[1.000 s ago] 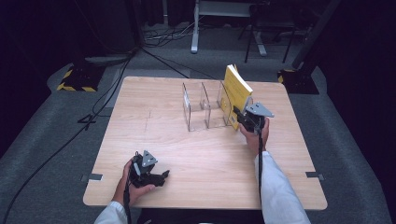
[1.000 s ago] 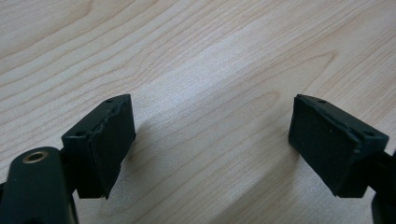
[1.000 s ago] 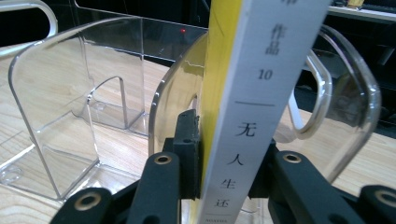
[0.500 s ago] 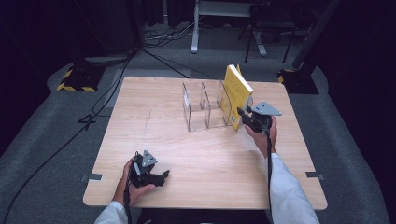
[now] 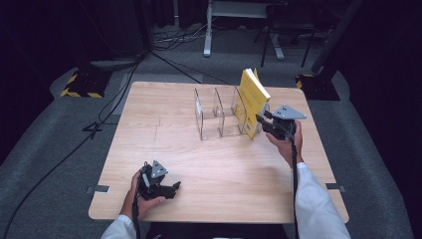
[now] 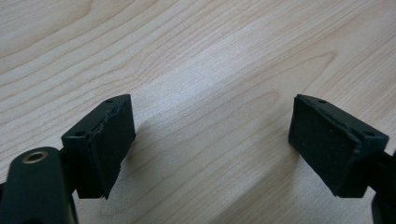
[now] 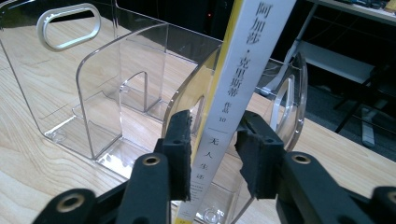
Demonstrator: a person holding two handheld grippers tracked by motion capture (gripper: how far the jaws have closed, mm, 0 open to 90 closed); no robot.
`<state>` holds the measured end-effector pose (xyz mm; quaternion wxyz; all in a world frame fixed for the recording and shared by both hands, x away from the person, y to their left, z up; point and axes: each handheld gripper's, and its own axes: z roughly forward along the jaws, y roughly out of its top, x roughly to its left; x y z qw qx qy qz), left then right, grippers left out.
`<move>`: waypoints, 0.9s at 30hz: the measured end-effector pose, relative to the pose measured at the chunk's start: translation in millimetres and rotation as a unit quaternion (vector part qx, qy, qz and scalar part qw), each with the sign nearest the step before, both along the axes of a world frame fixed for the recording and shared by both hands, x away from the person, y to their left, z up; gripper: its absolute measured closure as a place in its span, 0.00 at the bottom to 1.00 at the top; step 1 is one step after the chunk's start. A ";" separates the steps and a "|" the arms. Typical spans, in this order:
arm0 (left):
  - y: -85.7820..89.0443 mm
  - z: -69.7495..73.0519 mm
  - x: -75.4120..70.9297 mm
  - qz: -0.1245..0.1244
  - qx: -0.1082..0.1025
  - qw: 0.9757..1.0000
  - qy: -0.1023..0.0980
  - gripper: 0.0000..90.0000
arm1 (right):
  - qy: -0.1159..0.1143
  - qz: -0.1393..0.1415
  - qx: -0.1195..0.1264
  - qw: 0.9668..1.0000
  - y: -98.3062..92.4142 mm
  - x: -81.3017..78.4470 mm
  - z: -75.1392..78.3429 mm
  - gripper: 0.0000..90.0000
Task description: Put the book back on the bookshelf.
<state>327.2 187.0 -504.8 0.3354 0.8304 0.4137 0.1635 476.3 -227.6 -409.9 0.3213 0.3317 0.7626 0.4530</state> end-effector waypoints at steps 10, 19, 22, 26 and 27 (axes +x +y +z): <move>-0.1 -0.1 -0.1 0.000 -0.001 1.000 0.001 0.17 | 0.011 0.006 -0.019 1.000 -7.4 -6.6 10.3 0.60; -0.1 -0.1 0.0 0.000 -0.001 1.000 0.001 0.17 | 0.018 -0.005 -0.043 0.999 -14.0 -12.6 14.9 0.51; -0.1 0.0 -0.3 0.001 0.000 1.000 0.001 0.17 | 0.027 -0.005 -0.041 0.999 -20.7 -13.1 15.1 0.51; -0.1 -0.1 -0.3 0.001 0.000 1.000 0.001 0.17 | 0.026 -0.004 -0.045 0.999 -26.5 -17.6 17.4 0.51; -0.1 0.0 -0.3 0.001 0.000 1.000 0.001 0.17 | 0.027 -0.005 -0.048 0.998 -27.6 -18.7 18.0 0.51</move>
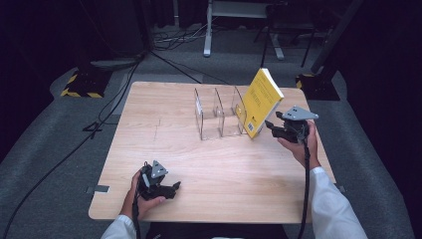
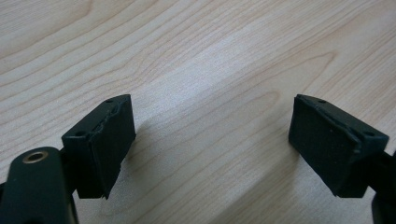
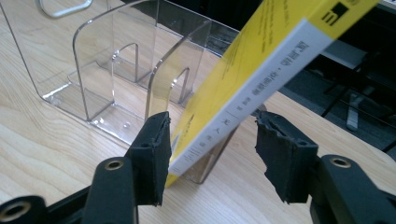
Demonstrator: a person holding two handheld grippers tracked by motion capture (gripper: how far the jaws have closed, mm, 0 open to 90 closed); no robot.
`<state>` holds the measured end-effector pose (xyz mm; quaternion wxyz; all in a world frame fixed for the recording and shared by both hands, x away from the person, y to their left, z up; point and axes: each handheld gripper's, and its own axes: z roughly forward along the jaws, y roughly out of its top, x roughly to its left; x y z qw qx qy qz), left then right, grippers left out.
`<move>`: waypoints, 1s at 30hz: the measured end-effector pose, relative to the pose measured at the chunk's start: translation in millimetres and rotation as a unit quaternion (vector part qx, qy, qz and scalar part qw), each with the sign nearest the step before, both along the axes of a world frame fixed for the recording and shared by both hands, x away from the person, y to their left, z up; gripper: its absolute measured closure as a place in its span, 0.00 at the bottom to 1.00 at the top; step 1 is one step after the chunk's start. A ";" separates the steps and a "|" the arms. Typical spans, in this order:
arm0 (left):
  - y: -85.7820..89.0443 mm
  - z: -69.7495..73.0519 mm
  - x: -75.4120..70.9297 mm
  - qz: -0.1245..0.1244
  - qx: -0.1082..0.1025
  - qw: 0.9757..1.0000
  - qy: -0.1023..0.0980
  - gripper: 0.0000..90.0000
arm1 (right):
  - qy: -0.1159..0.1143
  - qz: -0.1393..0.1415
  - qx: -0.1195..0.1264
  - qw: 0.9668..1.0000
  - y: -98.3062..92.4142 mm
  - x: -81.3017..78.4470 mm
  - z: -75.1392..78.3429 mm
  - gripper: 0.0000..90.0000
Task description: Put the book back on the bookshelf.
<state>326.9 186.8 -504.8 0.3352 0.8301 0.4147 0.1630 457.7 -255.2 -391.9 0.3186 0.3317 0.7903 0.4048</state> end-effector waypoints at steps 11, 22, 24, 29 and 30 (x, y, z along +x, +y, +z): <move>-0.1 0.0 0.0 0.000 0.000 1.000 0.000 0.17 | 0.000 0.016 -0.022 1.000 -15.3 -16.7 5.8 0.47; -0.1 -0.1 0.0 0.000 -0.001 1.000 0.000 0.17 | 0.015 0.028 -0.046 0.998 -23.4 -31.6 2.7 0.44; 0.0 0.0 0.0 0.000 0.000 1.000 0.000 0.17 | 0.016 0.032 -0.052 0.998 -24.7 -35.4 0.9 0.43; -0.1 -0.1 0.0 0.000 -0.001 1.000 0.000 0.17 | 0.019 0.041 -0.061 0.997 -26.4 -42.9 -0.7 0.42; 0.0 0.0 0.0 0.000 0.000 1.000 -0.001 0.17 | 0.020 0.044 -0.063 0.997 -26.5 -44.7 -1.1 0.41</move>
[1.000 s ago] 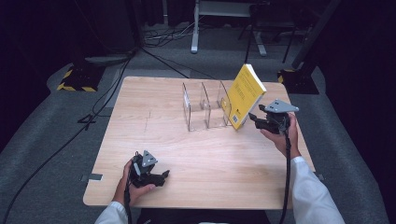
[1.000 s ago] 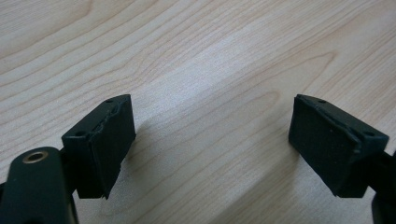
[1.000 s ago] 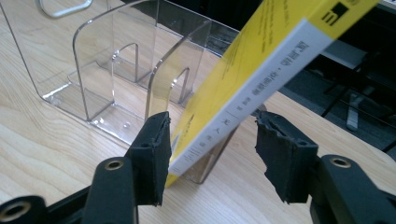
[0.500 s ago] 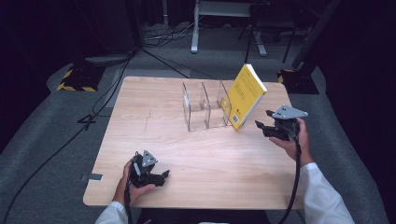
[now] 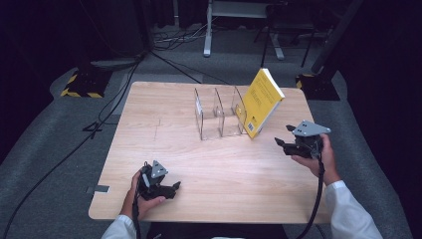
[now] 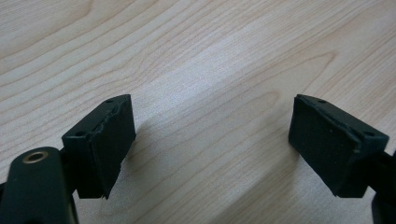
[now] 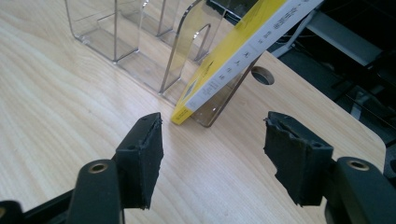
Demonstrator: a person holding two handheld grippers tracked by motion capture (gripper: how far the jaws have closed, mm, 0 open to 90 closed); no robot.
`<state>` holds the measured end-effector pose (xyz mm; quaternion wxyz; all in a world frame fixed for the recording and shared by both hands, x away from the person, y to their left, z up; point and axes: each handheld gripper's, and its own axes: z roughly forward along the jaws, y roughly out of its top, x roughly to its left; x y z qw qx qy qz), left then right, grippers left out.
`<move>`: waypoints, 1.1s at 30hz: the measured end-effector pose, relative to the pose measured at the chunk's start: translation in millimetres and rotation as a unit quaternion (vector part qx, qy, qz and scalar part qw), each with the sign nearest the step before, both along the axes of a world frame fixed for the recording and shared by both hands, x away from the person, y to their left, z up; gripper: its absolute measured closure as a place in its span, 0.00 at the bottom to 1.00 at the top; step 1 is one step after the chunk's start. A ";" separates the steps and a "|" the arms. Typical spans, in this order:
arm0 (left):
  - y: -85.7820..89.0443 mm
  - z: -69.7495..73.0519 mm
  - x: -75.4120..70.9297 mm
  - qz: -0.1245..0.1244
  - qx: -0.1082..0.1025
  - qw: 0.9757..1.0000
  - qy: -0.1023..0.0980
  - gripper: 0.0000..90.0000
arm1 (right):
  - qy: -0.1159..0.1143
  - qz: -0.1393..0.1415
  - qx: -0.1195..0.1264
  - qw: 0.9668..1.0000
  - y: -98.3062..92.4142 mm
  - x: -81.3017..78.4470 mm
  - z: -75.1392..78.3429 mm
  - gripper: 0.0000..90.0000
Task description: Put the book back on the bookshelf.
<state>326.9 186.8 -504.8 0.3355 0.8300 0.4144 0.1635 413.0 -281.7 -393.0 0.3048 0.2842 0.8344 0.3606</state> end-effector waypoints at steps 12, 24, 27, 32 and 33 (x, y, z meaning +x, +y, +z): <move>0.1 0.1 0.1 0.000 0.001 1.000 -0.001 0.17 | 0.009 0.013 -0.017 1.000 -6.1 -16.6 -11.3 0.39; 0.0 0.0 0.0 0.000 0.000 1.000 0.000 0.17 | 0.019 0.009 -0.025 0.999 -17.3 -30.2 -27.4 0.36; 0.0 0.0 0.0 0.000 0.001 1.000 0.000 0.17 | 0.022 0.010 -0.028 0.999 -19.1 -34.6 -31.9 0.36; -0.1 0.1 -0.1 0.001 0.001 1.000 -0.001 0.17 | 0.025 0.013 -0.036 0.999 -21.5 -42.3 -40.5 0.35; -0.1 0.1 -0.1 0.001 0.001 1.000 -0.001 0.17 | 0.026 0.013 -0.036 0.999 -21.9 -43.7 -42.6 0.35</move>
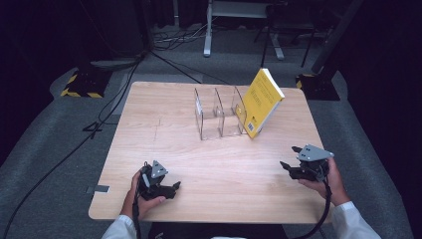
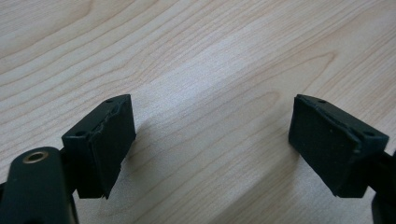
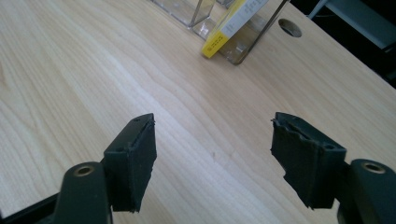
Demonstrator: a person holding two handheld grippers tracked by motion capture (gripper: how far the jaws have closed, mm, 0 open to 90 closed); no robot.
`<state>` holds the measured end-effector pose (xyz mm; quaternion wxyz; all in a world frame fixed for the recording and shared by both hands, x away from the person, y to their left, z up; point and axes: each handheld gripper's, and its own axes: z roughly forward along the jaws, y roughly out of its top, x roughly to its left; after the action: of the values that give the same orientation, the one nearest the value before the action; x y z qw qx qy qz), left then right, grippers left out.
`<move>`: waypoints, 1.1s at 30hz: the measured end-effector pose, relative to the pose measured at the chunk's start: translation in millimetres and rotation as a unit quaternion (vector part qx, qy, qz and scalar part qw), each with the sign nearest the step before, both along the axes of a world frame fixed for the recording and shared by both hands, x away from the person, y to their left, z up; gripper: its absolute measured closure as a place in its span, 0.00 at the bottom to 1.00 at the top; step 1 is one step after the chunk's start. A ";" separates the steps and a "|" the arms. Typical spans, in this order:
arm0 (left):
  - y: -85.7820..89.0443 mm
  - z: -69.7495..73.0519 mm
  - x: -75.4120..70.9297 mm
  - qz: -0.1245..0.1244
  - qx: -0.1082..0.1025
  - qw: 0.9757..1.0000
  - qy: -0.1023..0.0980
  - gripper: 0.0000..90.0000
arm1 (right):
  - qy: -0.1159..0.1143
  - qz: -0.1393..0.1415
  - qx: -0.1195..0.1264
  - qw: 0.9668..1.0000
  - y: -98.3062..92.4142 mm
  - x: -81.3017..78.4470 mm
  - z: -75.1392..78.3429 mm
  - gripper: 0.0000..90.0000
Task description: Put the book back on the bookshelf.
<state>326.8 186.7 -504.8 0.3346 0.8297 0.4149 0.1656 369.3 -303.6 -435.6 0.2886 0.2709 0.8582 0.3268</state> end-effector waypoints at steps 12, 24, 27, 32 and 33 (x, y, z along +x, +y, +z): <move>0.0 0.1 -0.1 0.001 0.000 1.000 0.000 0.17 | 0.021 0.001 0.013 1.000 -16.6 -17.6 -29.8 0.31; -0.1 0.1 -0.3 0.002 0.001 1.000 -0.001 0.17 | 0.046 -0.035 0.046 0.997 -49.2 -29.3 -52.6 0.28; -0.1 0.2 -0.3 0.001 0.001 1.000 0.000 0.17 | 0.052 -0.045 0.054 0.996 -55.7 -31.3 -57.3 0.28; -0.1 0.1 -0.3 0.002 0.001 1.000 -0.001 0.17 | 0.059 -0.063 0.072 0.994 -68.1 -37.4 -62.1 0.28; -0.1 0.2 -0.3 0.002 0.001 1.000 0.000 0.17 | 0.061 -0.066 0.075 0.993 -69.5 -39.1 -62.6 0.28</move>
<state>326.5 186.6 -504.6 0.3336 0.8294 0.4159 0.1668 330.3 -373.1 -498.2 0.2358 0.3673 0.8273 0.3535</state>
